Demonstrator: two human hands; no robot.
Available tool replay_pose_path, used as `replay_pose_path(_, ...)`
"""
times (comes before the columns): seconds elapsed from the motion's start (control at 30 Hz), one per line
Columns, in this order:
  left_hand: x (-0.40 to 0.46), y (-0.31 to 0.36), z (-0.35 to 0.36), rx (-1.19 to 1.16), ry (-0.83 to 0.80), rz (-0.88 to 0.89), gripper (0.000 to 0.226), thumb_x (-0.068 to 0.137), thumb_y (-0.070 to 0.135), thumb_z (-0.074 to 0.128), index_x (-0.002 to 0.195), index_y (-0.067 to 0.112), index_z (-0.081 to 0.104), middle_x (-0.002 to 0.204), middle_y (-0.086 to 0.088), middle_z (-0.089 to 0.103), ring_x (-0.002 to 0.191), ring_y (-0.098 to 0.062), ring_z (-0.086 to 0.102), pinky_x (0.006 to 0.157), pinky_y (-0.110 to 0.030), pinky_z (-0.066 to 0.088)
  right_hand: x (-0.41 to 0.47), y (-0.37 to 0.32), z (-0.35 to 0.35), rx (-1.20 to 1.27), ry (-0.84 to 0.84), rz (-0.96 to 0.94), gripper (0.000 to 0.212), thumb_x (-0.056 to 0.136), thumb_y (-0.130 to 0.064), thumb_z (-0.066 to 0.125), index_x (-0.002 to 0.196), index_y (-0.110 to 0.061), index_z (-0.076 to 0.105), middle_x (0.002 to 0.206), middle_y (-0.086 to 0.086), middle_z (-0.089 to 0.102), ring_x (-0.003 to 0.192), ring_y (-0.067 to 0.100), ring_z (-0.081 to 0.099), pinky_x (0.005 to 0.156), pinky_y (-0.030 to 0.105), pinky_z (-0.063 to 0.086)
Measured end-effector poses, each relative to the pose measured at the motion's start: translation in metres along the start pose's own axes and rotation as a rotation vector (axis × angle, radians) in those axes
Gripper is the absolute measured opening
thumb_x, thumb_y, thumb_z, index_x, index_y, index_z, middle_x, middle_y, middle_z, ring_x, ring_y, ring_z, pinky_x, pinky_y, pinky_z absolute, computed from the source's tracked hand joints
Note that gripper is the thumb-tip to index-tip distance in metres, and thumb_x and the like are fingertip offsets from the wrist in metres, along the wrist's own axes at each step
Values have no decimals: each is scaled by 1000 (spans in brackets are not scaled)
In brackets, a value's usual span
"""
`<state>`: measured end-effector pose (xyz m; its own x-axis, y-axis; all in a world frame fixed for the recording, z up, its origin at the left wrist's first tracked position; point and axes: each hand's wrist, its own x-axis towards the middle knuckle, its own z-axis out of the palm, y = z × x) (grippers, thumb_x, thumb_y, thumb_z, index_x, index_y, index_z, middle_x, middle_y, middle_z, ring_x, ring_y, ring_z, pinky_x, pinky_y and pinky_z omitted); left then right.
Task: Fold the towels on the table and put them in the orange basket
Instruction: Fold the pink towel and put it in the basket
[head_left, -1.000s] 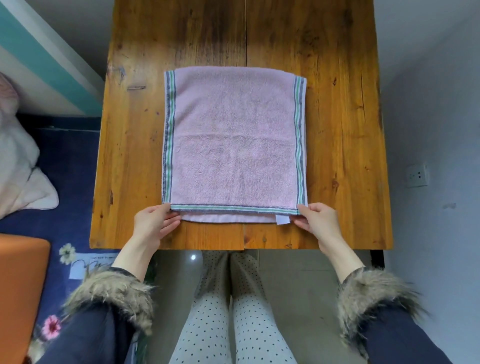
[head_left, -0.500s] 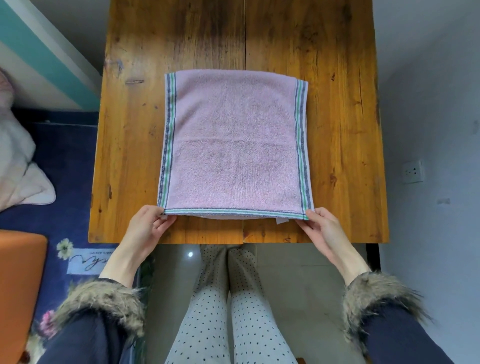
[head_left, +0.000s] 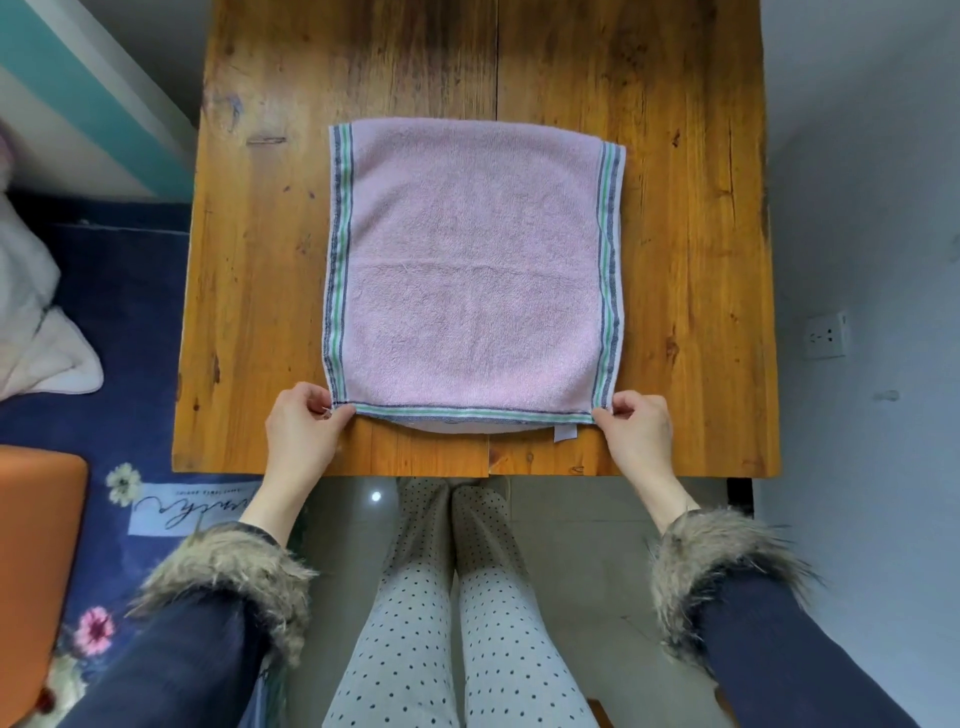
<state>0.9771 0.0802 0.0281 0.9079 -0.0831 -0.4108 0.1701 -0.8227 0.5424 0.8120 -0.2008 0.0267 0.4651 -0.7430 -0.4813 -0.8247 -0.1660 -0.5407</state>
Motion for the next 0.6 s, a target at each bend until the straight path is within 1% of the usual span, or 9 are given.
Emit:
replay_pose_path(0.07, 0, 3, 3, 22, 8, -1, 18, 82, 17, 69, 86, 6, 55, 96, -14, 56, 86, -26, 53, 76, -39, 47, 1, 0, 0, -37, -12, 13, 4, 84, -11, 64, 83, -11, 60, 100, 4, 49, 90, 12, 42, 75, 16, 26)
replay_pose_path(0.1, 0, 4, 3, 32, 12, -10, 18, 83, 16, 69, 86, 7, 54, 96, -14, 55, 87, -27, 53, 77, -40, 46, 1, -1, 0, -54, -25, 18, 6, 84, -12, 64, 81, -12, 59, 99, 4, 50, 89, 13, 42, 74, 17, 26)
replay_pose_path(0.2, 2, 8, 6, 51, 19, -47, 17, 82, 14, 68, 85, 7, 53, 98, -15, 56, 87, -24, 49, 74, -33, 39, 2, -6, 1, -100, -76, 20, 11, 84, -12, 63, 76, -12, 55, 94, 6, 54, 89, 15, 43, 73, 23, 27)
replay_pose_path(0.23, 2, 10, 6, 39, 9, -72, 17, 82, 15, 68, 85, 8, 53, 98, -15, 57, 88, -25, 51, 76, -35, 41, 2, -7, 1, -115, -86, 20, 12, 83, -11, 63, 75, -12, 54, 92, 6, 56, 88, 17, 44, 71, 25, 28)
replay_pose_path(0.3, 5, 13, 5, 17, -28, -119, 18, 81, 16, 69, 84, 9, 53, 97, -14, 60, 90, -32, 58, 83, -44, 47, 3, -9, 0, -119, -83, 21, 13, 83, -10, 61, 72, -10, 54, 89, 7, 59, 86, 20, 48, 67, 27, 29)
replay_pose_path(0.4, 5, 15, 4, 9, -59, -124, 17, 81, 16, 69, 83, 10, 53, 96, -14, 60, 90, -35, 60, 85, -49, 49, 2, -9, -2, -88, -59, 10, 13, 82, -9, 62, 72, -11, 54, 96, 10, 58, 89, 16, 44, 69, 21, 26)
replay_pose_path(0.47, 4, 14, 4, -2, -40, -128, 17, 80, 16, 70, 84, 10, 54, 99, -15, 58, 92, -33, 58, 85, -47, 49, 0, -10, 0, -77, -56, -9, 14, 82, -13, 65, 72, -11, 55, 95, 9, 56, 90, 14, 41, 66, 18, 23)
replay_pose_path(0.53, 2, 15, 4, -17, -23, -147, 17, 80, 16, 69, 84, 11, 54, 100, -15, 59, 93, -32, 56, 84, -44, 48, -2, -10, 2, -59, -69, -7, 18, 83, -15, 65, 71, -7, 55, 85, 9, 56, 85, 16, 43, 64, 23, 23)
replay_pose_path(0.6, 1, 16, 5, -56, -32, -185, 17, 81, 15, 68, 85, 12, 52, 99, -12, 60, 93, -33, 58, 83, -46, 49, -3, -11, 3, 31, -88, 31, 21, 83, -15, 65, 73, 2, 57, 74, 8, 53, 74, 18, 44, 60, 28, 28)
